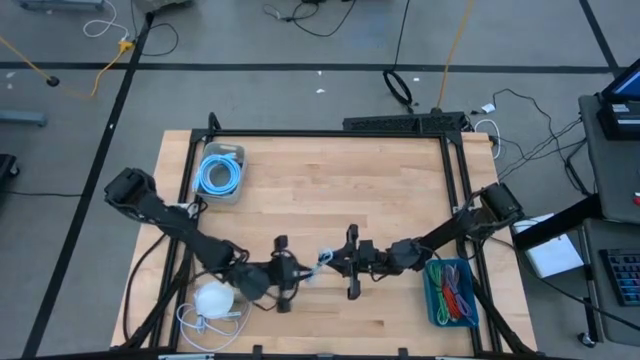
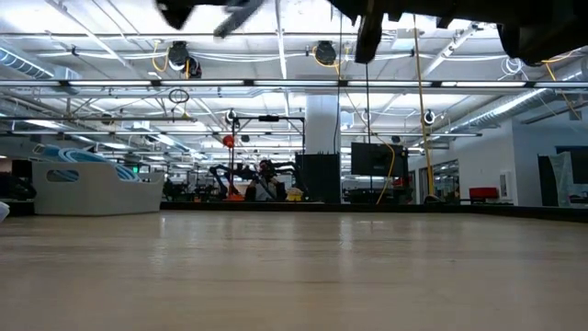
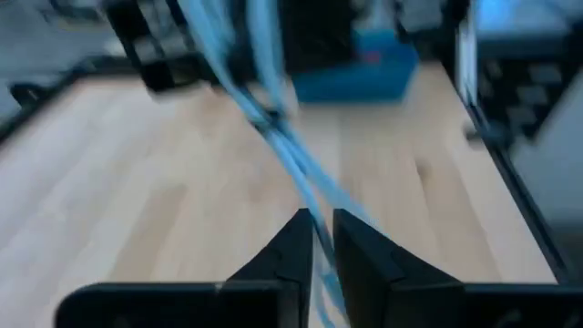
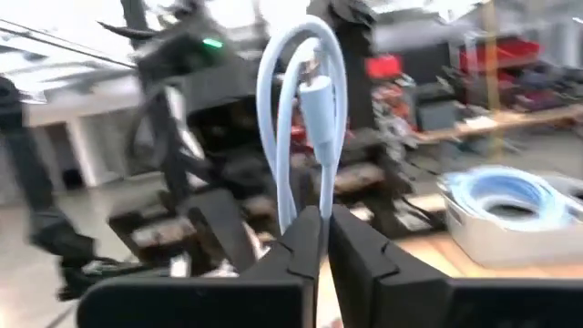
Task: Pick & Place USB Port
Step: Put the blue USB cable into the blue basket
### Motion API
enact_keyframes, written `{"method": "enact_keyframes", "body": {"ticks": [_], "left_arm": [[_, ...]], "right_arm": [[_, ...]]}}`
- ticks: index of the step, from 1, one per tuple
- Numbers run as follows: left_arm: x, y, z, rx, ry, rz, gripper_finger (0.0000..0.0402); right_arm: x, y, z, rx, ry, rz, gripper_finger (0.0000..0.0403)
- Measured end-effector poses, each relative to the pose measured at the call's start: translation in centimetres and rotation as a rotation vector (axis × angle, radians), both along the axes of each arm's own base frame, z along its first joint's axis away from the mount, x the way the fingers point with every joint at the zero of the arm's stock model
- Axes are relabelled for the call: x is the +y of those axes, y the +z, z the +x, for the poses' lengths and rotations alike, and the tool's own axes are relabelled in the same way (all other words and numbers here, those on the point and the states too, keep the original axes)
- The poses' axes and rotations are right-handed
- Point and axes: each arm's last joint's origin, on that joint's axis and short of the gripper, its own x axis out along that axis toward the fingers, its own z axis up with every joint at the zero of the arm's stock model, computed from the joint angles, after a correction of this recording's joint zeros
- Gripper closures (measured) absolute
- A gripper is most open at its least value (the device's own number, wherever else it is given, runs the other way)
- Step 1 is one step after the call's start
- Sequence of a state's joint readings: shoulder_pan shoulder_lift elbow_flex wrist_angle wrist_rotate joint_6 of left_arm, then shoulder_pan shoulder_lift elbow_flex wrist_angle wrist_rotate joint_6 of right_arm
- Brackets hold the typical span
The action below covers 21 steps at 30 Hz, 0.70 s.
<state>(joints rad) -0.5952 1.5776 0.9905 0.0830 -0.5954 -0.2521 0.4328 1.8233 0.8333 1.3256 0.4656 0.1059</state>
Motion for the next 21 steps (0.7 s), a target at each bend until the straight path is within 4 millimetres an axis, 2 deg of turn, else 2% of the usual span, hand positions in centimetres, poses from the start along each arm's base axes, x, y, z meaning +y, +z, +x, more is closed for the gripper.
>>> {"method": "enact_keyframes", "body": {"ticks": [4, 7, 10, 15, 18, 21], "left_arm": [[-0.6, -0.1, -3.6, 0.193, -0.014, -0.020, 0.0332], [-0.8, 0.5, -6.3, 0.238, 0.057, -0.023, 0.0320], [-0.9, 1.0, -8.5, 0.225, 0.139, 0.002, 0.0319], [-1.7, 1.1, -10.3, 0.178, 0.170, 0.040, 0.0330], [-1.8, 0.7, -10.7, 0.165, 0.170, 0.058, 0.0336], [-1.5, -0.2, -11.0, 0.168, 0.184, 0.085, 0.0341]], "right_arm": [[0.2, 0.1, -0.7, 0.144, -0.159, 0.004, 0.0398], [0.1, 0.7, -2.3, 0.302, -0.342, 0.017, 0.0399], [-0.2, 2.0, -5.3, 0.404, -0.468, 0.099, 0.0400], [-1.2, 3.8, -11.6, 0.551, -0.432, 0.411, 0.0401], [-1.2, 4.0, -14.7, 0.665, -0.386, 0.597, 0.0401], [-1.0, 3.2, -17.0, 0.816, -0.413, 0.756, 0.0402]]}}
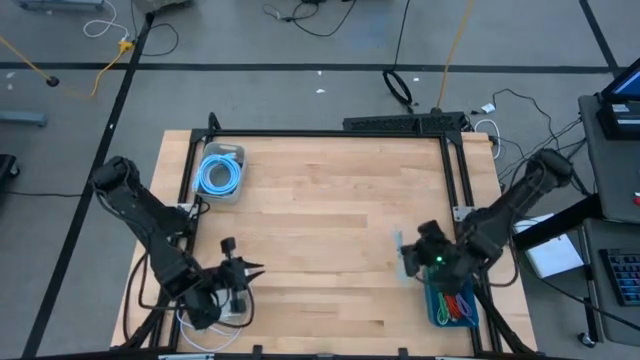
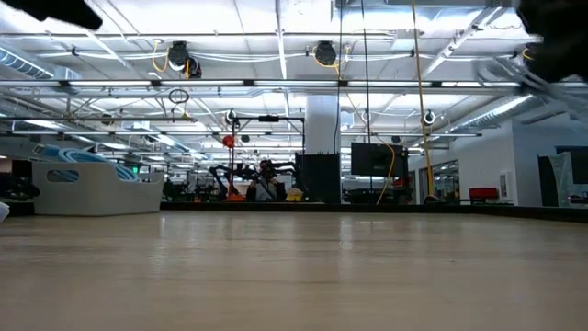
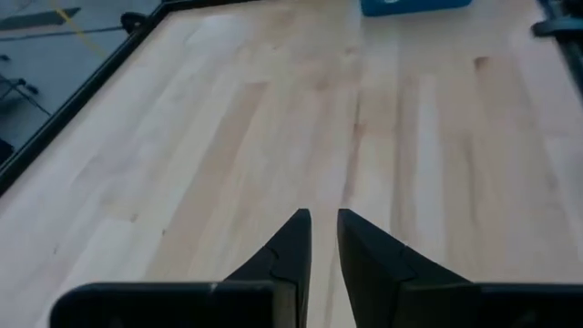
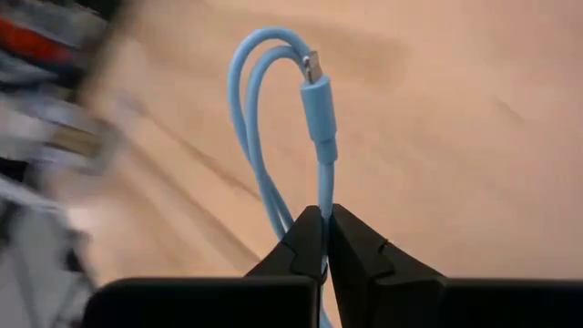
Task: Pick & Place USB Port
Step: Put the blue USB cable into the blue basket
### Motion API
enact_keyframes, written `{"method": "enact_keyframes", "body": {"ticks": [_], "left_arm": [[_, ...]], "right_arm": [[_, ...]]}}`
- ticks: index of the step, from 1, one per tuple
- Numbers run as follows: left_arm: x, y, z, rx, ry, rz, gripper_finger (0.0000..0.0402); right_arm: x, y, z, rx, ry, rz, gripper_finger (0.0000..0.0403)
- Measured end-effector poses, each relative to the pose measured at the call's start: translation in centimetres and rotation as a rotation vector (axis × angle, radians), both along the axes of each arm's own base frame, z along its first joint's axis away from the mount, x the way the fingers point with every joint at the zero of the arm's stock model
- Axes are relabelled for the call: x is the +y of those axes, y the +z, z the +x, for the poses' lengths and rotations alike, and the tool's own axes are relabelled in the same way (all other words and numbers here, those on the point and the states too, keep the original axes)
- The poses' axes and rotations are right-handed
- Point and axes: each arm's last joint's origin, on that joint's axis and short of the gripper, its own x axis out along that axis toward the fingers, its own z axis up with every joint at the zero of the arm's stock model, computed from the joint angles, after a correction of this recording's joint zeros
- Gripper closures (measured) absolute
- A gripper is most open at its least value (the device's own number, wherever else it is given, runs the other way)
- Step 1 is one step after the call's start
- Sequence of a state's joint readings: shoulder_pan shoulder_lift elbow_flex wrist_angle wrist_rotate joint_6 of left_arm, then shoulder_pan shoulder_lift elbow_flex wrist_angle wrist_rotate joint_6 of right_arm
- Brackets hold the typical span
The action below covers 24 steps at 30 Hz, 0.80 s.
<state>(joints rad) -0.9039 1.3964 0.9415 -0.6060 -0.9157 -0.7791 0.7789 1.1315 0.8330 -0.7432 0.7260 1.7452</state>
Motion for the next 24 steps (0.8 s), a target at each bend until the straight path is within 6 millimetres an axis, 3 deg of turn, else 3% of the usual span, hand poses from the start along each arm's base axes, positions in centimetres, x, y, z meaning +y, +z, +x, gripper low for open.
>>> {"method": "enact_keyframes", "body": {"ticks": [5, 9, 17, 24], "left_arm": [[0.9, -2.2, -0.2, 0.012, 0.042, -0.003, 0.0340], [1.5, -3.9, -0.7, 0.012, 0.073, -0.047, 0.0340], [2.1, -5.6, -1.1, 0.034, 0.100, -0.053, 0.0339], [1.8, -5.1, -0.9, -0.006, 0.091, -0.075, 0.0339]], "right_arm": [[0.5, -1.9, -2.8, 0.358, -0.107, 0.165, 0.0402], [1.6, -1.9, -4.4, 0.555, -0.172, 0.193, 0.0402], [4.1, 1.0, -3.9, 0.580, -0.125, 0.236, 0.0402], [6.0, 2.4, -3.7, 0.682, -0.103, 0.264, 0.0402]]}}
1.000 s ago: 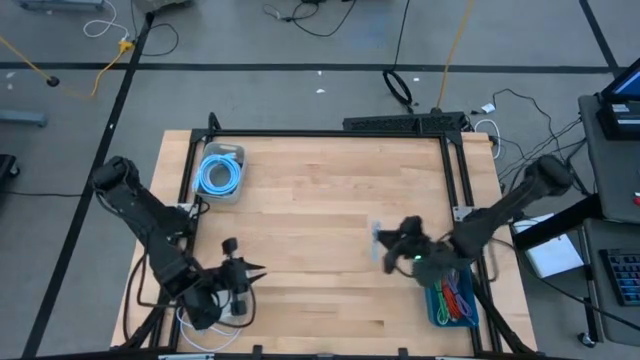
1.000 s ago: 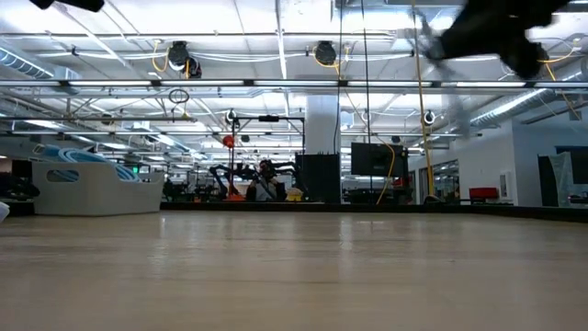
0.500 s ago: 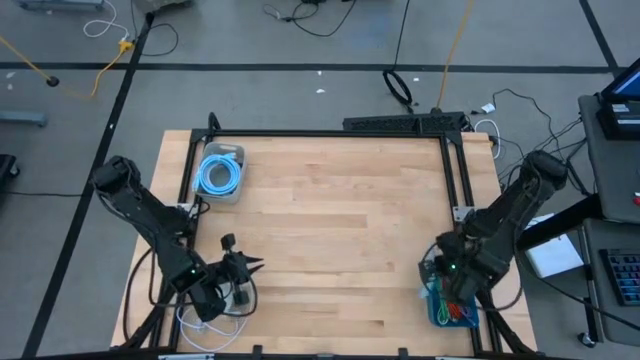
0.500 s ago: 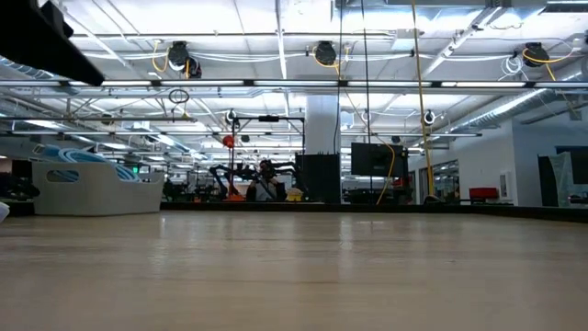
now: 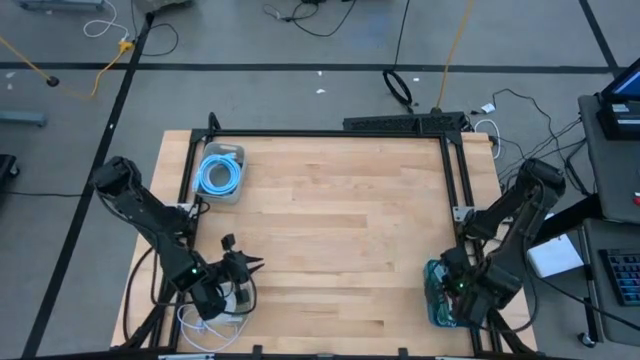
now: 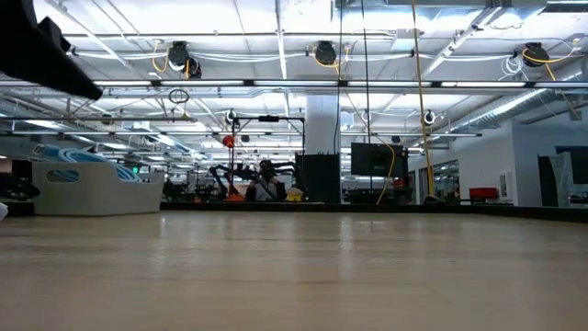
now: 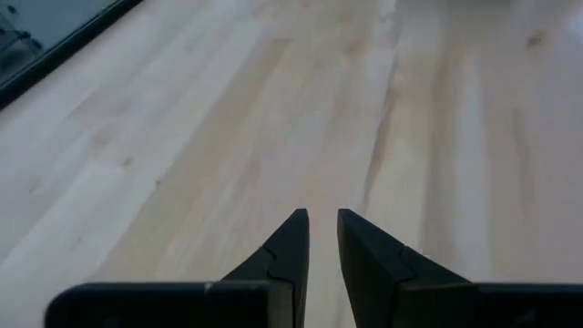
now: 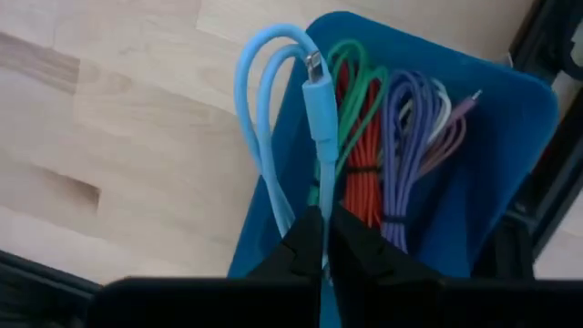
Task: Pick & Place USB Port
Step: Put the blue USB cable into the blue basket
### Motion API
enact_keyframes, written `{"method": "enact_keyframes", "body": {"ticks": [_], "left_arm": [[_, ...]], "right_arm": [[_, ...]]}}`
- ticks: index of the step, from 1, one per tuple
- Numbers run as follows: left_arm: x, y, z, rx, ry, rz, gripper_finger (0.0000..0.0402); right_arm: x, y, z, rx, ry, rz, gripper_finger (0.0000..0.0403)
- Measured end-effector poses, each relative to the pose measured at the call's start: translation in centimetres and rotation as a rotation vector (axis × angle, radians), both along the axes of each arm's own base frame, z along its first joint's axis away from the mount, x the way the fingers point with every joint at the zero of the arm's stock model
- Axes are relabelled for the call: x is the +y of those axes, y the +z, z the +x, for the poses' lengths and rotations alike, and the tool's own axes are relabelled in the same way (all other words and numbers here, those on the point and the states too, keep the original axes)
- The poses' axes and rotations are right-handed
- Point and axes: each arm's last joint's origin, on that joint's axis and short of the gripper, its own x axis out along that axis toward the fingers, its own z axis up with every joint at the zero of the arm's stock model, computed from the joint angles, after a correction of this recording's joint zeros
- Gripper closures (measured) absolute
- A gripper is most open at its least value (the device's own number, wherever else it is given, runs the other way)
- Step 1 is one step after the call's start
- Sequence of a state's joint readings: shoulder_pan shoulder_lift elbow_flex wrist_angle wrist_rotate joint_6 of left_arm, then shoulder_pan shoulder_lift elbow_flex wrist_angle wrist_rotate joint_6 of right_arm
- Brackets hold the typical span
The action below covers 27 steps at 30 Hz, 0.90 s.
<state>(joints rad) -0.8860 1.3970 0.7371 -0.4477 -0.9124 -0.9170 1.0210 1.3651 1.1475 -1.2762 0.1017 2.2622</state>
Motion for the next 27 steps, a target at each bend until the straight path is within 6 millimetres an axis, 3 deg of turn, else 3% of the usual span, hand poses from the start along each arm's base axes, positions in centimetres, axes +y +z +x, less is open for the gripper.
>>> {"method": "enact_keyframes", "body": {"ticks": [12, 27], "left_arm": [[0.1, 0.8, 0.3, -0.055, -0.009, 0.070, 0.0339], [0.5, 1.3, 0.3, -0.065, -0.004, 0.059, 0.0339]], "right_arm": [[0.2, -2.0, -0.4, 0.072, 0.014, -0.052, 0.0403], [0.1, -2.0, -0.5, 0.095, 0.016, -0.056, 0.0403]]}}
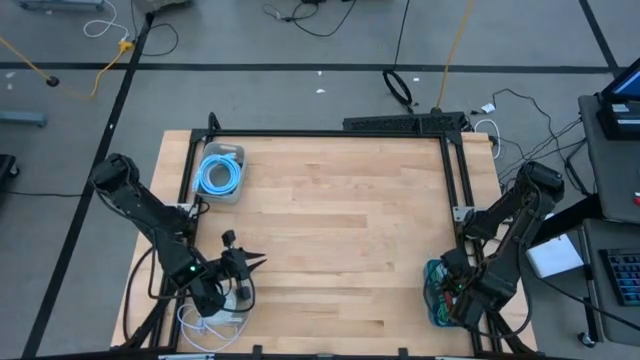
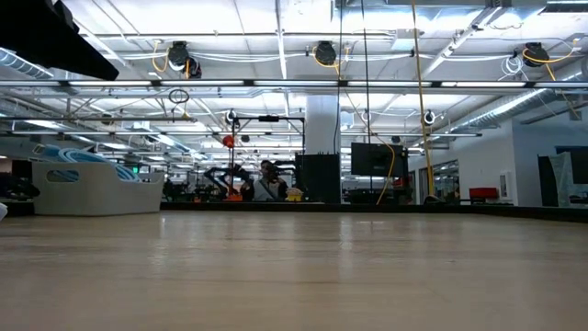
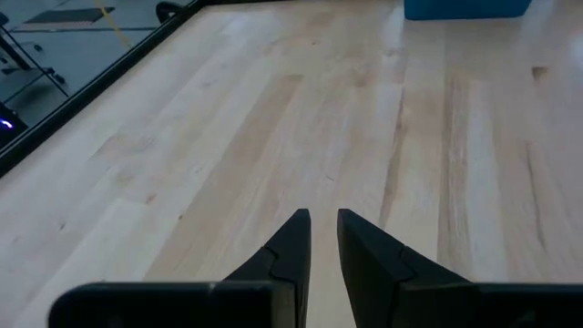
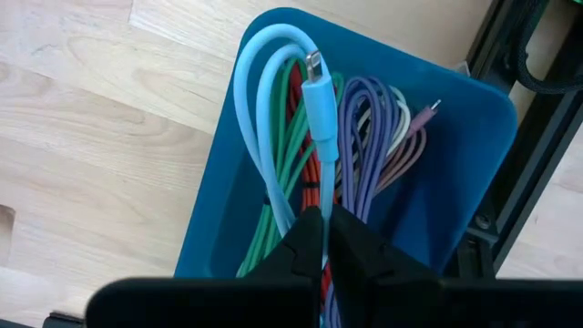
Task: Pick & Place USB Port
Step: Put the blue USB cable into the blue basket
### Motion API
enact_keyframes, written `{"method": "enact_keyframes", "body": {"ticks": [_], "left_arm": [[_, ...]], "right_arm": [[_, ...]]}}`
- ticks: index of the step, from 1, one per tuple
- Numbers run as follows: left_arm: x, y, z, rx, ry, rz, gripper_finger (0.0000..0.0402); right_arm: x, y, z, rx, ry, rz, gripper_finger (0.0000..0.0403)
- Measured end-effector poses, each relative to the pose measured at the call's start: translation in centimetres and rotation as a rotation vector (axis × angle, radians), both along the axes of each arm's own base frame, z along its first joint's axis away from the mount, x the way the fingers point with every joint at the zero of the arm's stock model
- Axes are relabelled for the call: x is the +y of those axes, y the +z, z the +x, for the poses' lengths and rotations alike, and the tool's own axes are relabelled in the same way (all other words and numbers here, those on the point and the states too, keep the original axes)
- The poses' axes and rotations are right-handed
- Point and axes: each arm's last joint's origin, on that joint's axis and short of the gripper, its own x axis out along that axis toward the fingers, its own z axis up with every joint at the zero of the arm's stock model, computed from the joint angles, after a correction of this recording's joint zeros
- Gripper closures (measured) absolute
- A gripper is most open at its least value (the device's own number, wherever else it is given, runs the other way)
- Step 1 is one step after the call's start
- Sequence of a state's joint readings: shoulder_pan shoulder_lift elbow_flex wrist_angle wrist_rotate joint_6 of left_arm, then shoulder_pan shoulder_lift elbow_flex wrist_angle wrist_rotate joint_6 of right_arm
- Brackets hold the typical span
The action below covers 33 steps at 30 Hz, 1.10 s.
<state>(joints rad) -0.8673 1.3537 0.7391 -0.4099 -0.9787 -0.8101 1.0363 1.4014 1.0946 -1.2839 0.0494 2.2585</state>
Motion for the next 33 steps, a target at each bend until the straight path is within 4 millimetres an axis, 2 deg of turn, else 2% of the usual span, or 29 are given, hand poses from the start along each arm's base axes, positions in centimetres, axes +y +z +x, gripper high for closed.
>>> {"method": "enact_keyframes", "body": {"ticks": [33], "left_arm": [[-0.03, 0.02, 0.02, 0.004, -0.004, -0.006, 0.0339]], "right_arm": [[-0.06, -0.01, -0.21, 0.053, 0.014, 0.012, 0.0393]]}}
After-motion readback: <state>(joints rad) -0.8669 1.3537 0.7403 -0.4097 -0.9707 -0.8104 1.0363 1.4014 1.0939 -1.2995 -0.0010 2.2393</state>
